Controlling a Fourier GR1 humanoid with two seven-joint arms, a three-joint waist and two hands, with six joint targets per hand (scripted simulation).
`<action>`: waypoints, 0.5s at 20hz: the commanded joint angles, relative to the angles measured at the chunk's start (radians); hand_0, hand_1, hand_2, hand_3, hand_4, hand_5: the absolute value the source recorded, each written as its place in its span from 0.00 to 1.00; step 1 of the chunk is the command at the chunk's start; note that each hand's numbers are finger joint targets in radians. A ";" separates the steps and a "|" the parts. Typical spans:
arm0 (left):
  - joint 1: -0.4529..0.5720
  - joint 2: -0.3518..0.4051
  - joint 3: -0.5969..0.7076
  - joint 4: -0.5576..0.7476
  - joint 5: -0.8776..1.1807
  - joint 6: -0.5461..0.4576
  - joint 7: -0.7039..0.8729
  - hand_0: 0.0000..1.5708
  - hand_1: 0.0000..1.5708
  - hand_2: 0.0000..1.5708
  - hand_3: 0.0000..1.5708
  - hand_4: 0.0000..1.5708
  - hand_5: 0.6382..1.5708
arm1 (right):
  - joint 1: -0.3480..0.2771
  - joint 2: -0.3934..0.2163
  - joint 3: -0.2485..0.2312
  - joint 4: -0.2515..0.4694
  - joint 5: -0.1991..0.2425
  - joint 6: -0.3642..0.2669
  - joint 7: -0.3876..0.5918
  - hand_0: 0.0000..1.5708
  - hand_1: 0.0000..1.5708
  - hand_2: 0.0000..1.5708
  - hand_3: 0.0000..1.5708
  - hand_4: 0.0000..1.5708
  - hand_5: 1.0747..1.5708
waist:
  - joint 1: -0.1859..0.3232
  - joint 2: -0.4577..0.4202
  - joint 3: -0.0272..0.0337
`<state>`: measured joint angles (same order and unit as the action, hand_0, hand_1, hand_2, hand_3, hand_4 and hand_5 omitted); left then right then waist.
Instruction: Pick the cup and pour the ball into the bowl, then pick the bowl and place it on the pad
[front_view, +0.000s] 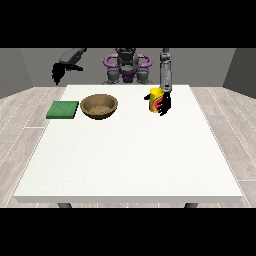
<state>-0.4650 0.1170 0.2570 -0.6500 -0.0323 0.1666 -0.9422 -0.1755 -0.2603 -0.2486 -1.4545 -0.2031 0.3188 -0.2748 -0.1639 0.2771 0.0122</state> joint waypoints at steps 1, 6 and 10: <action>0.031 -0.030 -0.003 0.059 -0.061 0.161 -0.104 0.83 0.83 1.00 1.00 0.91 0.66 | -0.006 -0.047 -0.025 -0.022 -0.027 0.047 -0.016 0.00 0.00 0.00 0.00 0.00 1.00 | -0.052 0.065 -0.0130; 0.063 -0.071 -0.054 0.031 -0.117 0.235 0.024 0.84 0.84 1.00 1.00 0.95 0.65 | 0.034 -0.072 -0.047 0.033 -0.041 0.059 0.054 0.00 0.00 0.00 0.00 0.00 1.00 | -0.029 -0.083 -0.0120; 0.020 -0.016 -0.162 -0.010 -0.224 0.229 0.249 0.85 0.85 1.00 1.00 0.98 0.71 | 0.023 -0.053 -0.055 0.139 -0.015 0.003 0.095 0.00 0.00 0.00 0.00 0.00 1.00 | 0.058 -0.244 -0.0107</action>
<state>-0.4364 0.0965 0.1745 -0.6556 -0.1695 0.3491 -0.8516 -0.1682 -0.3268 -0.3070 -1.3698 -0.2338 0.3524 -0.2273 -0.1440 0.1597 0.0066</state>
